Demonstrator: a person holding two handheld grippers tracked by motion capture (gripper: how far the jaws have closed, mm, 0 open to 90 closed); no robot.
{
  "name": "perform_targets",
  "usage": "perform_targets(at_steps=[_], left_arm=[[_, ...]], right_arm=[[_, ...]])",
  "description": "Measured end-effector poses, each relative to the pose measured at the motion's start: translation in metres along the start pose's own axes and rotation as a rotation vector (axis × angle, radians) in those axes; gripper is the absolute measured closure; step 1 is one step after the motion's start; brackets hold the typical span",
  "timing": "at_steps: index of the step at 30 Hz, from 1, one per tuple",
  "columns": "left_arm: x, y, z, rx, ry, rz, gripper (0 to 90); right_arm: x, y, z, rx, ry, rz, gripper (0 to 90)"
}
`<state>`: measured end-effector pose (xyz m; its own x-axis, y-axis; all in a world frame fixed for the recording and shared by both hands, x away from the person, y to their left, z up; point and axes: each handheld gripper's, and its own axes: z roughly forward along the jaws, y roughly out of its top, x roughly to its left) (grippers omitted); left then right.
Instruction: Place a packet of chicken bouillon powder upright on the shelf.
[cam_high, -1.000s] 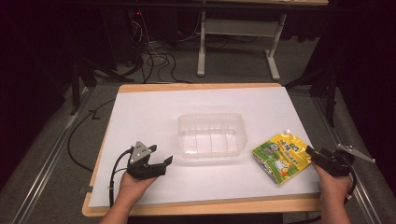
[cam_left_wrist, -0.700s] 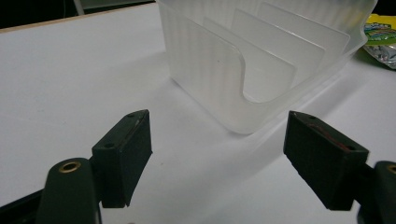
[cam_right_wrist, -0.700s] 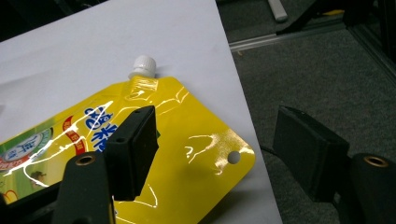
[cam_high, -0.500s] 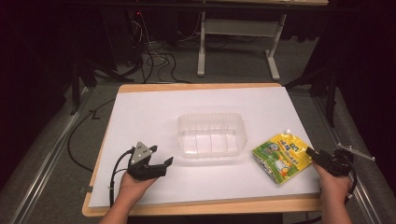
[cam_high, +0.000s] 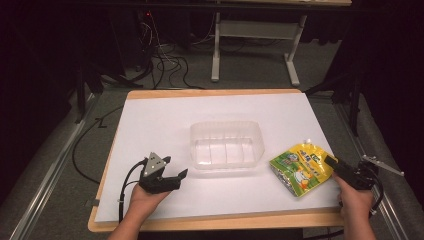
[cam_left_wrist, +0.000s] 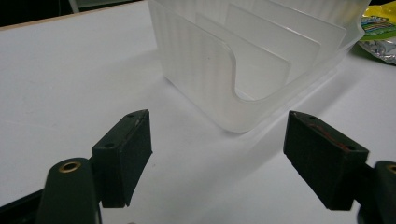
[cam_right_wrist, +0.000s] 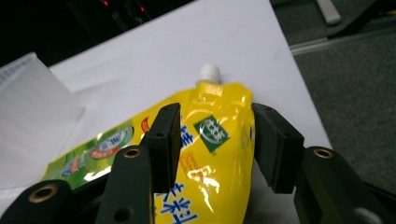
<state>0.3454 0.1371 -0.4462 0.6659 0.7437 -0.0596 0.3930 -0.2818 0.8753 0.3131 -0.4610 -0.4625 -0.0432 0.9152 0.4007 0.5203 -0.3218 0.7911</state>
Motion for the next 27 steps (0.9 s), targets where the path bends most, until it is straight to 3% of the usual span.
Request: perform_targets(at_steps=[4, 10, 14, 17, 20, 23, 27], left_arm=[[-0.002, 0.0, 0.0, 0.003, -0.008, 0.011, 24.0], [-0.004, 0.001, 0.002, -0.001, -0.012, 0.01, 24.0], [-0.003, 0.001, 0.001, -0.007, -0.018, 0.001, 24.0], [-0.003, 0.002, 0.001, -0.007, -0.02, 0.013, 24.0], [-0.003, 0.003, 0.002, -0.011, -0.017, 0.016, 24.0], [-0.001, 0.003, 0.001, -0.016, -0.013, -0.007, 24.0], [-0.003, 0.004, 0.0, -0.023, -0.015, 0.008, 24.0]], right_arm=[[-0.003, -0.002, 0.005, 0.039, -0.03, 0.016, 55.1], [-0.007, -0.003, 0.012, 0.088, -0.008, 0.084, 57.6], [-0.011, -0.006, 0.013, 0.122, -0.023, 0.094, 60.8], [-0.014, -0.006, 0.013, 0.14, 0.002, 0.136, 63.2], [-0.014, -0.006, 0.016, 0.164, 0.006, 0.114, 64.8], [-0.013, -0.007, 0.017, 0.173, 0.003, 0.108, 69.1], [-0.012, -0.005, 0.018, 0.177, -0.009, 0.093, 80.3]])
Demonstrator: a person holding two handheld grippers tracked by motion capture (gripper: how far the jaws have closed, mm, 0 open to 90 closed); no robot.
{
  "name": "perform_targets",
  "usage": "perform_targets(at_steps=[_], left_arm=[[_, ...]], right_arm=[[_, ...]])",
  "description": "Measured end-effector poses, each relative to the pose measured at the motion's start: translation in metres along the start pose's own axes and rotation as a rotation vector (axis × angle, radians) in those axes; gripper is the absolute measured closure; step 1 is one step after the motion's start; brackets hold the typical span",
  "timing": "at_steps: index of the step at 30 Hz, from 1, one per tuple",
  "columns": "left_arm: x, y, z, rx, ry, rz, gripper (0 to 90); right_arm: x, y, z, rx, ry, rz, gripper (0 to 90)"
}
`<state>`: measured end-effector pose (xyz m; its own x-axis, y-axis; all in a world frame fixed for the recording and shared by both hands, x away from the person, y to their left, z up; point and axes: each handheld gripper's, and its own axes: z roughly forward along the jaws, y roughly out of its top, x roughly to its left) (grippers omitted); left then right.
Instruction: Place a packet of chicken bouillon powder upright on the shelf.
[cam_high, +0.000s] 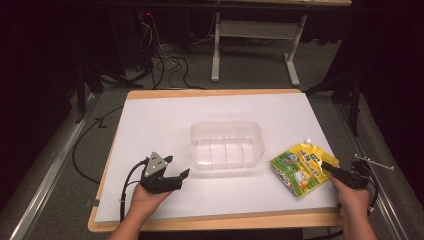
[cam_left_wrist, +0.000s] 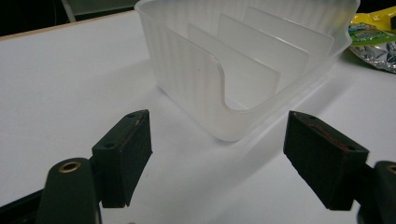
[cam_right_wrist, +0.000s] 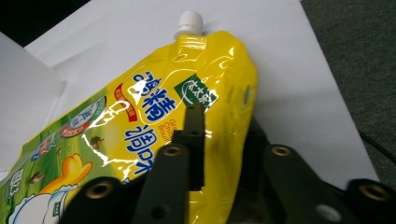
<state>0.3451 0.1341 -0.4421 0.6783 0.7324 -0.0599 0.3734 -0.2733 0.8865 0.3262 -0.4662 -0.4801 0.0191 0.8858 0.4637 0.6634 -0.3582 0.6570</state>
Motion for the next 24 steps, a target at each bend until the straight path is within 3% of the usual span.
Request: perform_targets(at_steps=[2, 7, 11, 17, 24], left_arm=[[0.001, 0.0, -0.001, -0.01, -0.007, -0.04, 24.1], [-0.004, 0.0, -0.004, -0.018, -0.011, -0.015, 24.1], [-0.001, 0.0, -0.004, -0.017, -0.012, -0.036, 24.0], [0.0, 0.001, -0.006, -0.034, -0.008, -0.051, 24.0], [-0.002, 0.001, -0.008, -0.033, -0.001, -0.047, 24.0]], right_arm=[[0.001, -0.001, -0.002, -0.018, -0.01, -0.005, 89.9], [0.008, -0.001, -0.011, -0.068, -0.001, -0.045, 90.0], [0.019, 0.003, -0.02, -0.128, 0.016, -0.09, 90.0], [0.037, 0.007, -0.036, -0.212, 0.078, -0.133, 90.0], [0.064, 0.011, -0.051, -0.296, 0.118, -0.215, 90.0]])
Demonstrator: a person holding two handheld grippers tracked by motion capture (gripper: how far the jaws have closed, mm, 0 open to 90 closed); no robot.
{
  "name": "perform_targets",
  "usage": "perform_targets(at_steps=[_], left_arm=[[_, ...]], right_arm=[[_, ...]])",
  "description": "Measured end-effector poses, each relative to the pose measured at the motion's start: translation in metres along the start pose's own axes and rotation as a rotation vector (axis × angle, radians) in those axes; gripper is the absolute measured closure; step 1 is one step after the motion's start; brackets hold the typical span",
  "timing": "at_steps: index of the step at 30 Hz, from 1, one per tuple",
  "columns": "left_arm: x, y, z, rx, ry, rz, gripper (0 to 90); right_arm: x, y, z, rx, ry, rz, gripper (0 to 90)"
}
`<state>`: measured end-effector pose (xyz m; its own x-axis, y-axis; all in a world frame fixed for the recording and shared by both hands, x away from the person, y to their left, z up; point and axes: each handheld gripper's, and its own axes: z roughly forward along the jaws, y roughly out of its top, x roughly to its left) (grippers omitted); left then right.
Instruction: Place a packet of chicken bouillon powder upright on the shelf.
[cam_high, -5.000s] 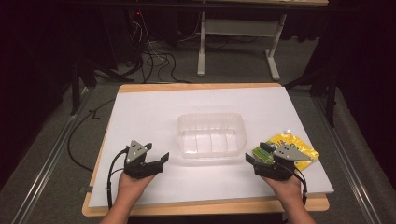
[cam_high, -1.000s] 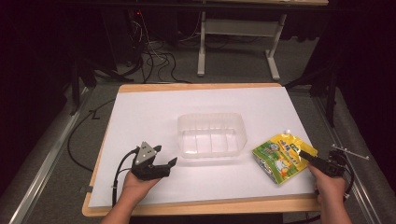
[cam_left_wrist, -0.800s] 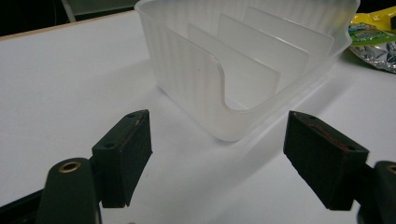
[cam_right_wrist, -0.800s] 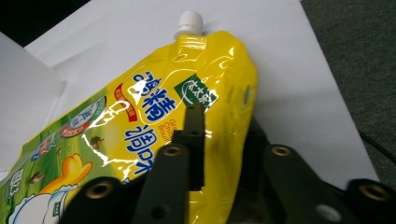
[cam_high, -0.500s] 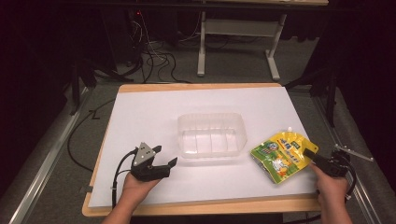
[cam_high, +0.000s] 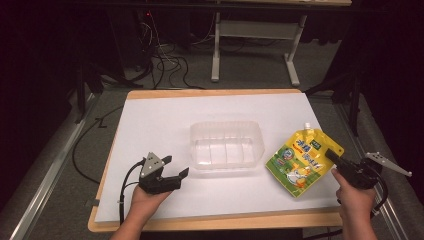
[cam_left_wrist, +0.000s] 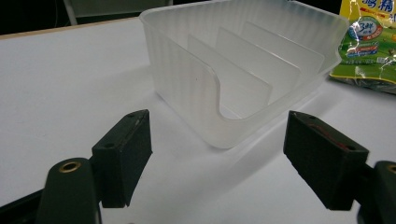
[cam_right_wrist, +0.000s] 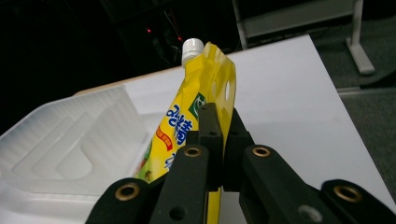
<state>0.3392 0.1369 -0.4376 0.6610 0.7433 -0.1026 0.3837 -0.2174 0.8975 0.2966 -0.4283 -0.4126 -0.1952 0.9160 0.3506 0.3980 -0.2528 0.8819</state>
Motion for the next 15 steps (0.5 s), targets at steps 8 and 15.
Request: perform_targets(at_steps=[8, 15], left_arm=[[-0.001, 0.0, 0.0, -0.006, -0.02, -0.018, 25.5], [0.0, 0.0, 0.001, -0.01, -0.019, -0.028, 26.0]], right_arm=[[0.03, 0.016, -0.006, -0.077, 0.017, -0.116, 90.0], [0.047, 0.029, -0.009, -0.141, -0.038, -0.226, 90.0]])
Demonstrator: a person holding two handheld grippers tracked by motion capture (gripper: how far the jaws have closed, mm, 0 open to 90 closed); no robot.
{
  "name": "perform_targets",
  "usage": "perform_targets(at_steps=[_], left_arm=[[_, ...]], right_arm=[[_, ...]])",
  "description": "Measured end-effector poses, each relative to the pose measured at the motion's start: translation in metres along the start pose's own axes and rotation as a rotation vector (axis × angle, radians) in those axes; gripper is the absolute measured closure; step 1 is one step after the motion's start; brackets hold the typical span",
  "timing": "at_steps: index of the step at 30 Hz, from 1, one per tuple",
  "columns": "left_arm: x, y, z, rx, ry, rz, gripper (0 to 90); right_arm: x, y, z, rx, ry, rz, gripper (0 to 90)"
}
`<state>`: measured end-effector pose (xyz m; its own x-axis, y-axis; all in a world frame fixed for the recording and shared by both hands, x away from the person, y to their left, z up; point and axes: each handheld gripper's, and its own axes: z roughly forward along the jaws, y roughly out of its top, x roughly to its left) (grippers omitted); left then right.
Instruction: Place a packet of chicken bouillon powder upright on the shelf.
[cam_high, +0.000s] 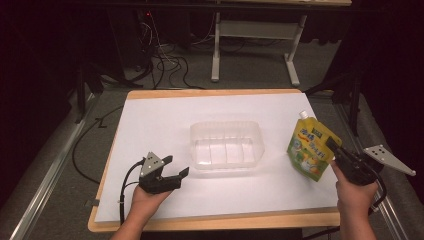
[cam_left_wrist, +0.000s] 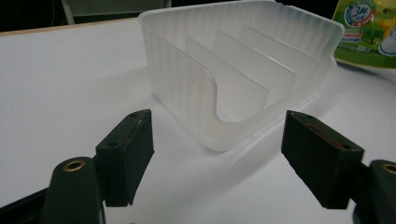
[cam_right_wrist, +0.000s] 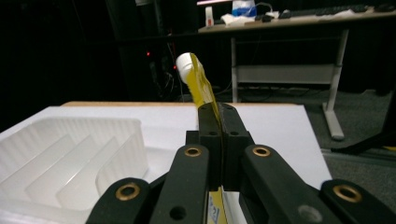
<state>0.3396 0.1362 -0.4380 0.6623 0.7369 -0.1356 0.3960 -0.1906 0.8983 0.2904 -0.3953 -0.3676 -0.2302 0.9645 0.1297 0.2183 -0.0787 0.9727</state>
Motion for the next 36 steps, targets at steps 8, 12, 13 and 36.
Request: perform_targets(at_steps=[8, 12, 13, 36], left_arm=[[-0.004, 0.0, 0.01, 0.009, 0.007, -0.007, 26.5], [-0.011, -0.002, 0.02, 0.03, 0.005, 0.017, 26.8], [-0.012, -0.002, 0.021, 0.03, 0.005, 0.017, 27.6], [-0.015, 0.017, 0.069, 0.021, 0.155, -0.005, 57.6]], right_arm=[[-0.004, -0.009, -0.009, -0.006, -0.066, -0.046, 89.7], [-0.006, -0.014, -0.015, 0.002, -0.066, -0.052, 88.2], [-0.007, -0.016, -0.016, 0.005, -0.06, -0.049, 87.5], [-0.021, -0.041, 0.0, 0.157, -0.052, 0.033, 69.3]])
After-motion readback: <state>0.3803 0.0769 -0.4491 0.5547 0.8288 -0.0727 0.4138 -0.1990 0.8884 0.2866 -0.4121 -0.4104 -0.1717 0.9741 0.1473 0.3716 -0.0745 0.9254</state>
